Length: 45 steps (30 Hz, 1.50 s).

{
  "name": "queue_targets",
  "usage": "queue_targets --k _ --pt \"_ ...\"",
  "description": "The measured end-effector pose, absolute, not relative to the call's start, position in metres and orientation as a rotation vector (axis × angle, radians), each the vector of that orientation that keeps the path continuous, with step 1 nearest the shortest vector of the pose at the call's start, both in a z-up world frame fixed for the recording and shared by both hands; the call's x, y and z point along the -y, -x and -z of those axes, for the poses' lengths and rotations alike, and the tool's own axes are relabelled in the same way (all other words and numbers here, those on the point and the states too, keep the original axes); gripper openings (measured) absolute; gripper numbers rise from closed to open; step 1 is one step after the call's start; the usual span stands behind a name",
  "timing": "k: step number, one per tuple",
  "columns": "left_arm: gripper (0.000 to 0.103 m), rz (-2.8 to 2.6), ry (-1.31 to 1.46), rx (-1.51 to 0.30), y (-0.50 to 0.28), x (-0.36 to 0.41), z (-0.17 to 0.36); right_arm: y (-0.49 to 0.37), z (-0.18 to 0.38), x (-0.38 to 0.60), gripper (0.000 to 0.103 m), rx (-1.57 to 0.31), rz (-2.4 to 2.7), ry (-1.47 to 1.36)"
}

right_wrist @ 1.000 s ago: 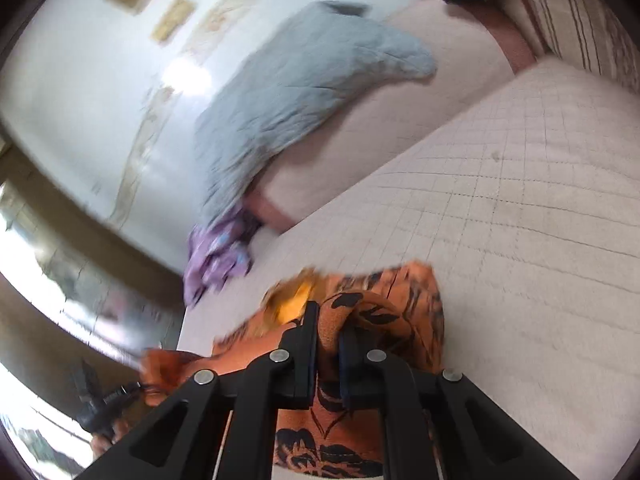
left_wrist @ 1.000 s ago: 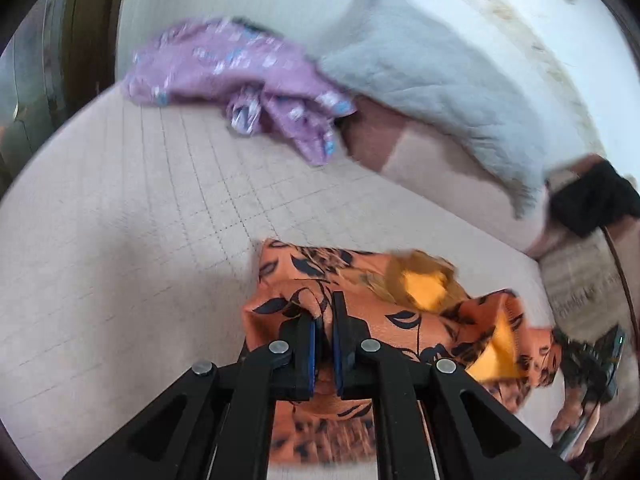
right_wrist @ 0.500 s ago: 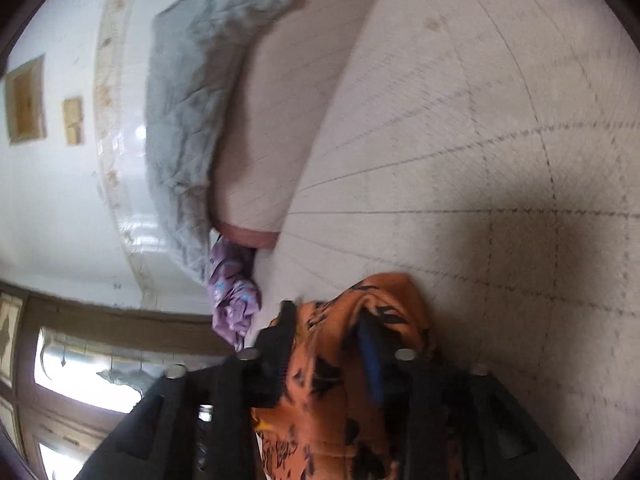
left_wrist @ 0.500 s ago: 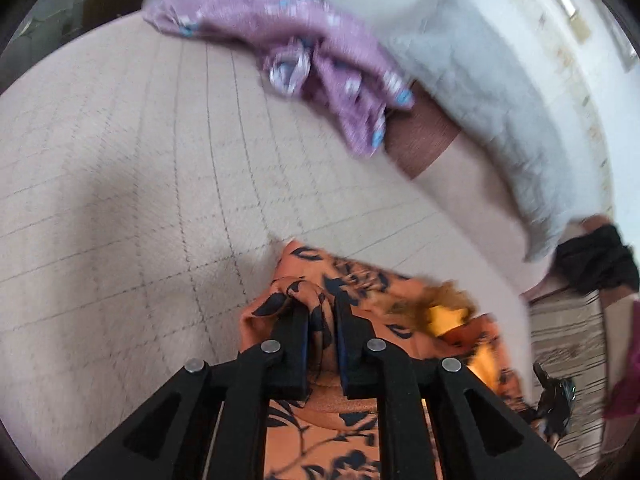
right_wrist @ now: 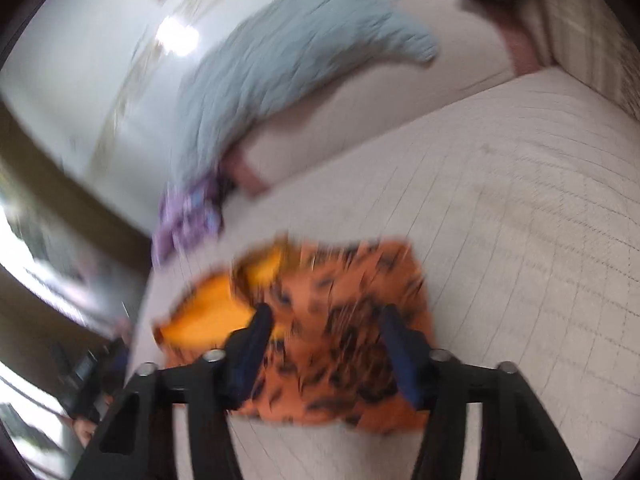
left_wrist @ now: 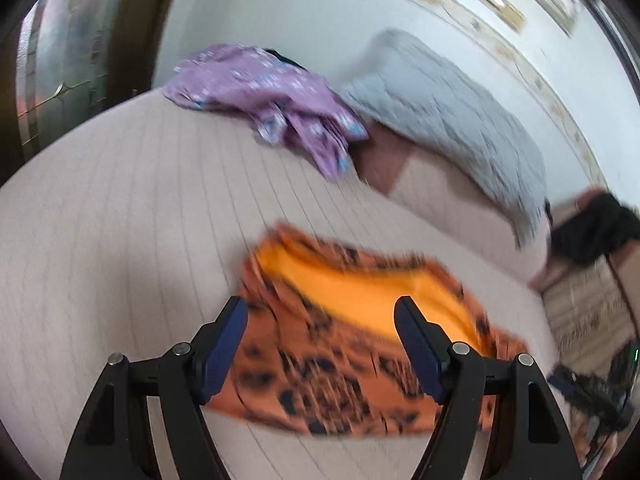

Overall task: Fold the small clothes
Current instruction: 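Carry the held hem over the collar with both grippers, folding the blouse in half, then lower the folded edge onto the blouse and open both grippers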

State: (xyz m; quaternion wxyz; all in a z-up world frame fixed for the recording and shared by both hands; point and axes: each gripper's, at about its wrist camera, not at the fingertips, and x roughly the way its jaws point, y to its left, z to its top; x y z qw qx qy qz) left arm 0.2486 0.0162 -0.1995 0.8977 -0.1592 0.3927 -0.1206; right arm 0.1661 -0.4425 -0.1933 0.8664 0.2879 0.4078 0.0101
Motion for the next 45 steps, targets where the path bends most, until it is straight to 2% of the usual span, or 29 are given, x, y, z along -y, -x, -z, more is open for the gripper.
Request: queue_targets --k 5,12,17,20,24,28,35,37,40,45 --pt "0.074 0.279 0.138 -0.878 -0.236 0.016 0.233 -0.188 0.227 0.378 0.041 -0.994 -0.085 -0.523" --pt "0.067 0.279 0.086 -0.942 -0.267 0.017 0.246 -0.235 0.275 0.32 0.039 -1.139 -0.102 -0.396" --pt "0.065 0.29 0.04 -0.932 -0.283 0.024 0.25 -0.274 0.278 0.319 0.038 -1.082 -0.04 -0.321" --pt "0.065 0.298 0.013 -0.914 -0.292 0.028 0.252 -0.291 0.269 0.332 0.038 -0.985 0.003 -0.325" --pt "0.065 0.336 0.081 -0.884 -0.316 0.026 0.245 -0.305 0.252 0.373 0.038 -0.819 0.078 -0.453" --pt "0.065 0.36 0.158 -0.816 -0.339 0.024 0.225 -0.297 0.238 0.393 0.038 -0.771 0.085 -0.472" --pt "0.065 0.319 0.471 -0.839 -0.376 -0.011 0.225 -0.252 0.236 0.421 0.038 -0.831 0.083 -0.435" --pt "0.065 0.326 0.534 -0.792 -0.373 -0.021 0.215 -0.249 0.247 0.427 0.038 -0.885 0.11 -0.408" --pt "0.068 0.294 0.467 -0.76 -0.364 -0.021 0.198 -0.254 0.259 0.433 0.04 -0.935 0.126 -0.42" --pt "0.068 0.215 0.324 -0.846 -0.362 -0.024 0.2 -0.28 0.255 0.38 0.04 -0.941 -0.043 -0.416"
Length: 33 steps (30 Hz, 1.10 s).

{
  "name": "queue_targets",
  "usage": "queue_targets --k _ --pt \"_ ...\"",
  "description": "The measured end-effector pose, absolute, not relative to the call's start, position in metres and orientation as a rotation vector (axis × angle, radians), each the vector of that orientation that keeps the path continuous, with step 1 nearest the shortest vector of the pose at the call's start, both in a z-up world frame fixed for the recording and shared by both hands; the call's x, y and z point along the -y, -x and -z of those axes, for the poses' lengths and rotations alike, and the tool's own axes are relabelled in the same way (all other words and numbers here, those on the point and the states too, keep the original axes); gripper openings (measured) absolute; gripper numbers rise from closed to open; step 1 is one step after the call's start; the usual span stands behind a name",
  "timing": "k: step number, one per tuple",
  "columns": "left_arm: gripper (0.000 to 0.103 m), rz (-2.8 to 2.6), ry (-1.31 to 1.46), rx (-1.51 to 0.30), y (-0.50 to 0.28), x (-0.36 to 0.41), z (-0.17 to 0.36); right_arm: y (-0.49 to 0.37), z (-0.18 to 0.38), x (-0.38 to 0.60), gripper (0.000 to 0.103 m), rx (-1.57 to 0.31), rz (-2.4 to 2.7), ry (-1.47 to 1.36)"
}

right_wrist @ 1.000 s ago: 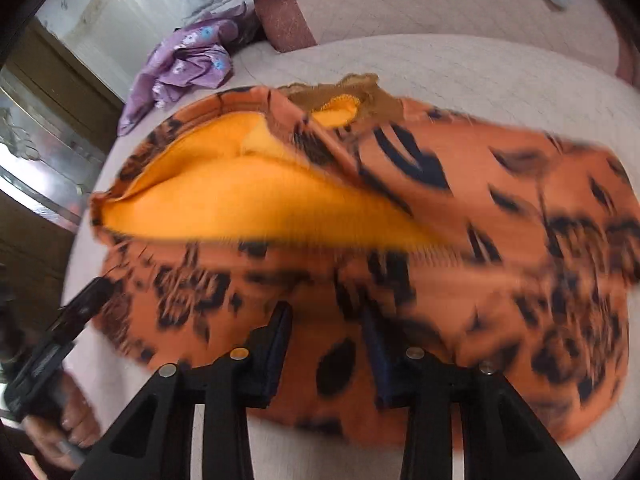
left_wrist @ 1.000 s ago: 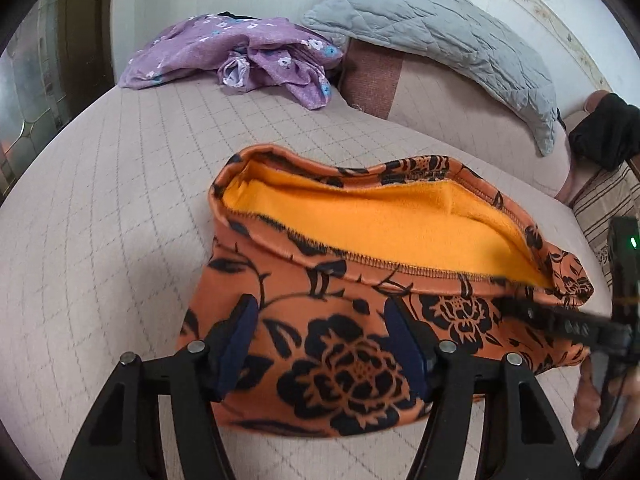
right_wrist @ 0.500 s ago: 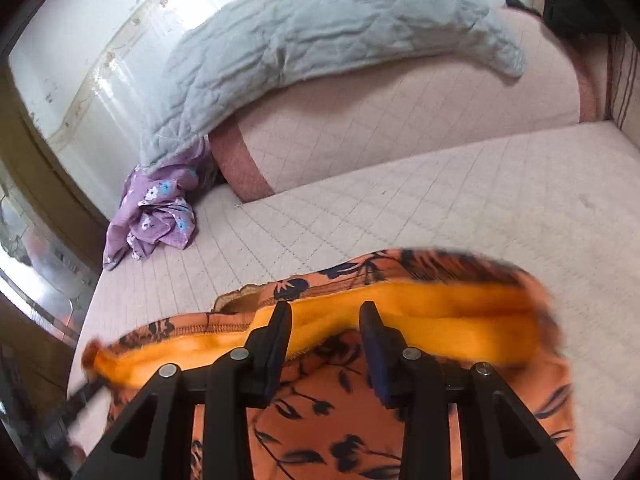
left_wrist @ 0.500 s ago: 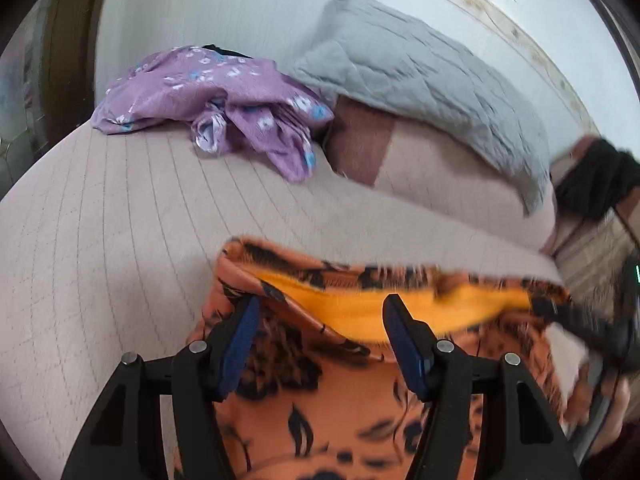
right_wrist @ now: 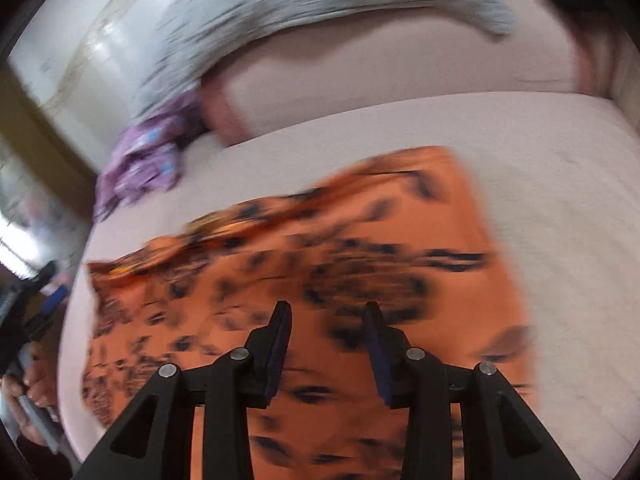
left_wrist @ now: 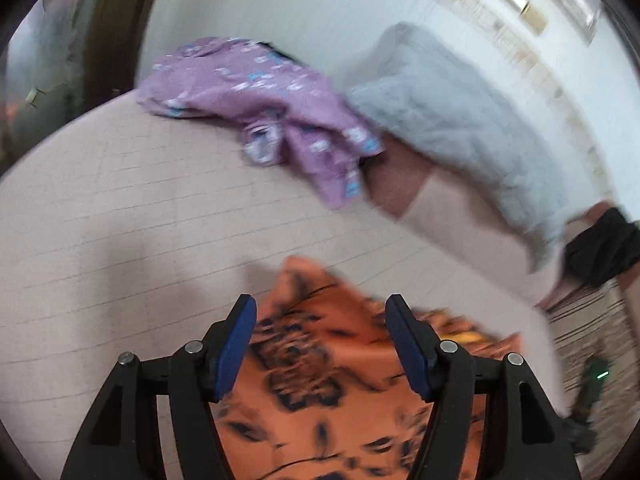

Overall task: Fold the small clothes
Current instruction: 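Lower the folded edge onto the blouse and open both grippers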

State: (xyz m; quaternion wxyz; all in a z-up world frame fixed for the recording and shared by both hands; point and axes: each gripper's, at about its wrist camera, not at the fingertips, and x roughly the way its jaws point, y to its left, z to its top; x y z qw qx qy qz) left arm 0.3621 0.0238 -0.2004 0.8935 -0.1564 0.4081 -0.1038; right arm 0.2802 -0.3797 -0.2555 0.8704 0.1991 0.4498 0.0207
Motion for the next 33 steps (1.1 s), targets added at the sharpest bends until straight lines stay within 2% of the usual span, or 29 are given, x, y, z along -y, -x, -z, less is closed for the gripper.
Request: queue_targets --k 7,15,23,26,33 --pt "0.068 0.121 0.182 -0.897 -0.354 -0.03 0.21 -0.341 0.261 0.273 0.04 -0.992 -0.208 -0.339" --pt "0.068 0.074 0.116 -0.911 -0.358 -0.034 0.221 -0.381 0.256 0.286 0.041 -0.868 -0.045 -0.547" --pt "0.068 0.1 0.067 -0.903 -0.341 -0.023 0.217 -0.278 0.224 0.335 0.041 -0.839 -0.029 -0.434" --pt "0.068 0.14 0.011 -0.889 -0.321 -0.007 0.217 -0.24 0.226 0.364 0.045 -0.84 0.033 -0.424" --pt "0.068 0.212 -0.115 -0.911 -0.277 0.023 0.233 -0.165 0.256 0.437 0.045 -0.886 0.209 -0.504"
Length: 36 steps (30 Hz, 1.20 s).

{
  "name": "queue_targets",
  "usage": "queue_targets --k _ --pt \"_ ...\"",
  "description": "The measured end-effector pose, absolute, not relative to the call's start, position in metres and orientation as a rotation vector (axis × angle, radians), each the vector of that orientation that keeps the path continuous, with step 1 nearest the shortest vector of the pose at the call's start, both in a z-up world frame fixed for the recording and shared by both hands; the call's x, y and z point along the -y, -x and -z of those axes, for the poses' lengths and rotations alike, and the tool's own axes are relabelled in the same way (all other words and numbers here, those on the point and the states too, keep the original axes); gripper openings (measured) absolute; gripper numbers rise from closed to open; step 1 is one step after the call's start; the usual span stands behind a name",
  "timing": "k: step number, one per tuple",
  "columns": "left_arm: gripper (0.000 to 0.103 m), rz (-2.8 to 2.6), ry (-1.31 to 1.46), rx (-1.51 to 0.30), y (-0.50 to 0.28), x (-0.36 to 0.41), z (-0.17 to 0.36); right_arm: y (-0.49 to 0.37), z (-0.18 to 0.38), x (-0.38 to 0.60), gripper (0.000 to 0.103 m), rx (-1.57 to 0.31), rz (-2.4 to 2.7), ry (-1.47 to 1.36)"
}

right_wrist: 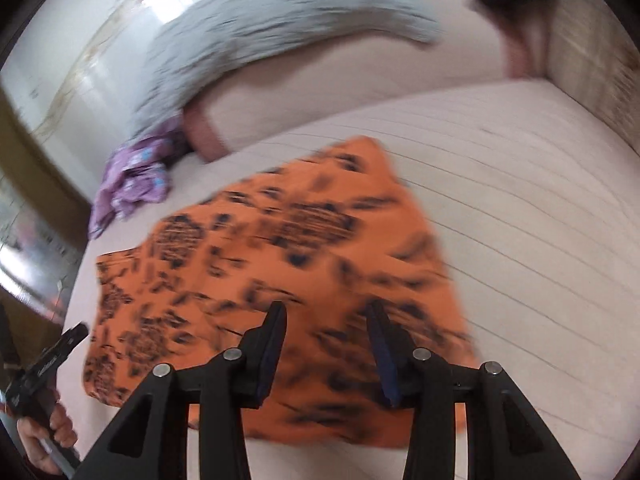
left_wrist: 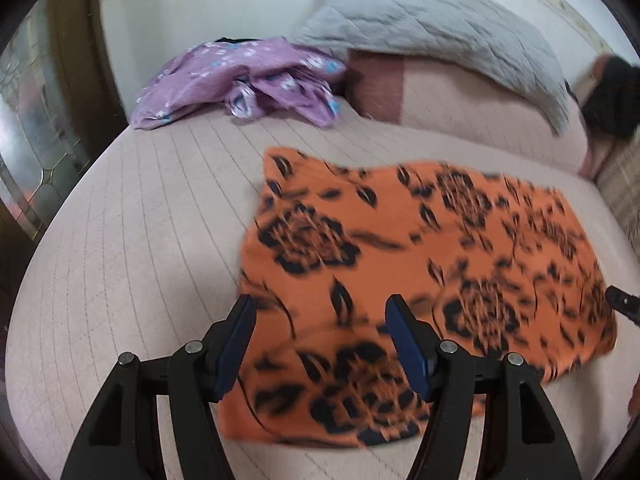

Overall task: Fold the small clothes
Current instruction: 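Lower the folded edge onto the blouse and open both grippers, then press and smooth the folded blouse flat with both grippers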

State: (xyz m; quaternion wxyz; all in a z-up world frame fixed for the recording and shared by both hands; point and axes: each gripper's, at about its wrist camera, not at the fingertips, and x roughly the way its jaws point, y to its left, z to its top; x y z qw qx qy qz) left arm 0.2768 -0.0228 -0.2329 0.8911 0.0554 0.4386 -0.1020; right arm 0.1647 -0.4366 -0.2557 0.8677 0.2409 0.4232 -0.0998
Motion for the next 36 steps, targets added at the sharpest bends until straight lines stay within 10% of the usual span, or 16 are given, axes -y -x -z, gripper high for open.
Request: queue_targets --k 36 --pt "0.071 0.155 -0.346 -0.978 -0.242 0.07 0.275 -0.155 0.29 0.383 0.045 -1.045 -0.039 -0.489"
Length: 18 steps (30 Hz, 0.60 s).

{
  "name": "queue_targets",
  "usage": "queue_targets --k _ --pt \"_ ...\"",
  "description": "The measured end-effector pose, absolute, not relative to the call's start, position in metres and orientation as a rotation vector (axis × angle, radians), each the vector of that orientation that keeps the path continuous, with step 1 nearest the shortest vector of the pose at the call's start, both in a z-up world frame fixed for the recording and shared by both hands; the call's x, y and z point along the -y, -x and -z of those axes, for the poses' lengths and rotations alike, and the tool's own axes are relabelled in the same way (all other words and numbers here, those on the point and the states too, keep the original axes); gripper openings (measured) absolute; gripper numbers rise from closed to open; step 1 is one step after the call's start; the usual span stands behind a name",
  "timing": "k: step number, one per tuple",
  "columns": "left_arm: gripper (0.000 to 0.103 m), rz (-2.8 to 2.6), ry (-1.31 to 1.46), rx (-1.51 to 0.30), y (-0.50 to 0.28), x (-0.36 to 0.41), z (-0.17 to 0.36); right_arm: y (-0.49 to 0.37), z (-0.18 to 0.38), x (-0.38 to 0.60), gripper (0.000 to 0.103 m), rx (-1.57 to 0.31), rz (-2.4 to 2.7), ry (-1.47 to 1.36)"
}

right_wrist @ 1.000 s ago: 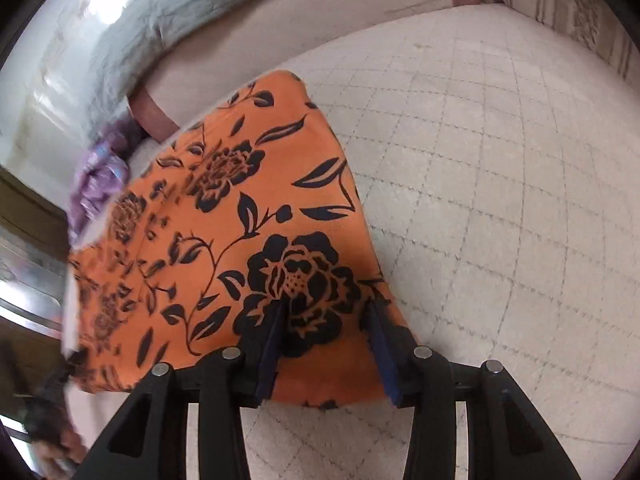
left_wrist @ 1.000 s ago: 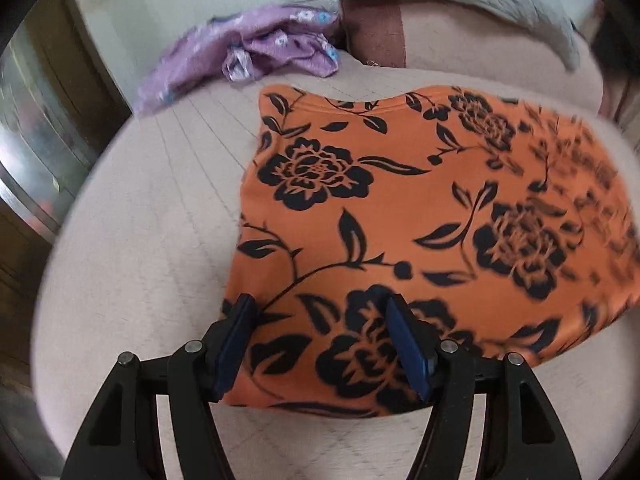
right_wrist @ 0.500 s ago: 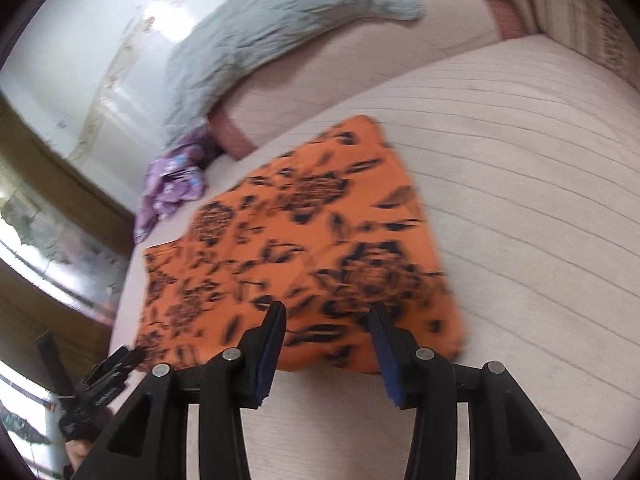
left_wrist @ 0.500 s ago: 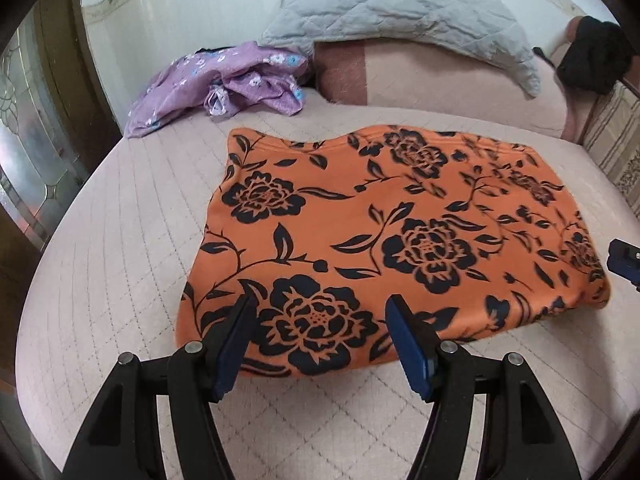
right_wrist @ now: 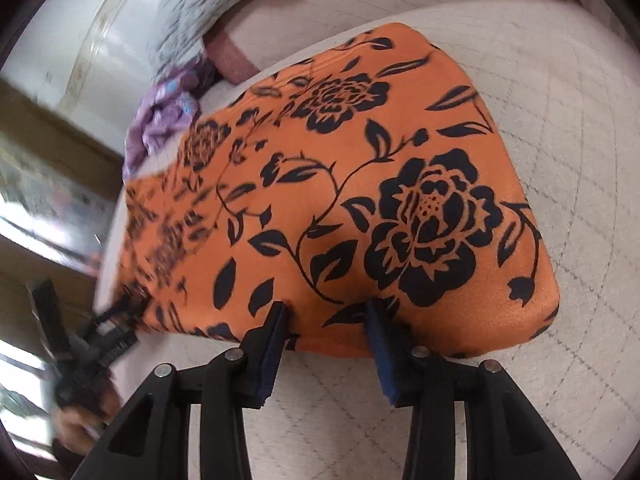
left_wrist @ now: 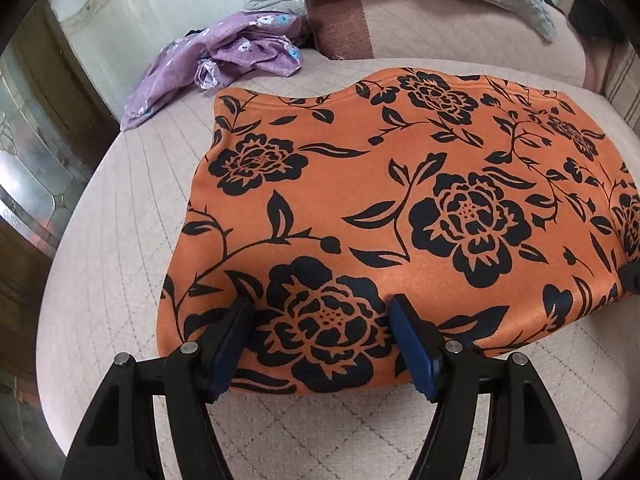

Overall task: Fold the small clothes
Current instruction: 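Press and smooth the folded blouse flat with both grippers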

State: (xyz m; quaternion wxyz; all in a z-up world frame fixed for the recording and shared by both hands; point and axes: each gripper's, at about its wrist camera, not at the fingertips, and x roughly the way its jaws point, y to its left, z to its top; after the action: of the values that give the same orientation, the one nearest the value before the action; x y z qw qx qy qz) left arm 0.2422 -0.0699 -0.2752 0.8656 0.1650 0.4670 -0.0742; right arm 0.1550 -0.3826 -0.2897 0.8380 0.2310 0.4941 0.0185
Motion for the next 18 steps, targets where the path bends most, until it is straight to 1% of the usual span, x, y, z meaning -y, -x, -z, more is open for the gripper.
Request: queue_targets --k 3,4,7,10,12,15,17,18 --pt "0.071 0.161 -0.326 -0.957 -0.24 0.067 0.269 -0.157 0.286 0.357 0.045 -1.051 0.011 -0.297" --pt "0.071 0.169 -0.325 -0.937 -0.238 0.069 0.265 -0.157 0.285 0.353 0.045 -1.053 0.022 -0.271" --pt "0.071 0.226 -0.346 -0.859 -0.226 0.081 0.253 -0.158 0.275 0.347 0.045 -1.043 0.03 -0.25" --pt "0.071 0.29 -0.348 -0.814 -0.217 0.095 0.247 -0.157 0.261 0.35 0.045 -0.974 -0.011 -0.302" --pt "0.071 0.33 -0.353 -0.825 -0.213 0.106 0.249 -0.159 0.256 0.347 0.045 -0.943 -0.042 -0.337" --pt "0.071 0.323 -0.381 -0.897 -0.218 0.117 0.269 -0.165 0.264 0.336 0.045 -0.964 -0.064 -0.328" --pt "0.073 0.314 -0.377 -0.946 -0.223 0.116 0.282 -0.168 0.275 0.33 0.046 -0.99 -0.054 -0.286" --pt "0.075 0.31 -0.368 -0.942 -0.224 0.115 0.283 -0.167 0.279 0.326 0.046 -0.988 -0.052 -0.254"
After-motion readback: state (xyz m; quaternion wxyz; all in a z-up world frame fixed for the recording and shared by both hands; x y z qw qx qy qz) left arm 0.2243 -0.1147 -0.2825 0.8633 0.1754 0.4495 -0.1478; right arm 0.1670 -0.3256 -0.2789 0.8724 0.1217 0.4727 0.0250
